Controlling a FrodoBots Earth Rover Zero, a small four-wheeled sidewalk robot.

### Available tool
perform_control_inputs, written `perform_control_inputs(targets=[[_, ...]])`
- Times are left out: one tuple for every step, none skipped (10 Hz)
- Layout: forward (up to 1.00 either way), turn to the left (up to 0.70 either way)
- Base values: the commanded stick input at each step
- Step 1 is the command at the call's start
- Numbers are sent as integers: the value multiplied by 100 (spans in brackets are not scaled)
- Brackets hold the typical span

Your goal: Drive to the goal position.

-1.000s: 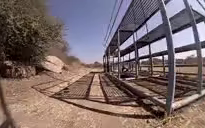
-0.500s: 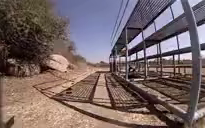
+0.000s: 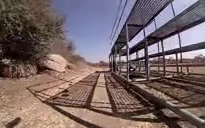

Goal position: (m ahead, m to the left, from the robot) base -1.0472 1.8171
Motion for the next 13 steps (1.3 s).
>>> perform_control_inputs(targets=[[50, 0], [50, 0], [50, 0], [50, 0], [50, 0], [50, 0], [50, 0], [50, 0], [50, 0], [50, 0], [50, 0], [50, 0], [50, 0]])
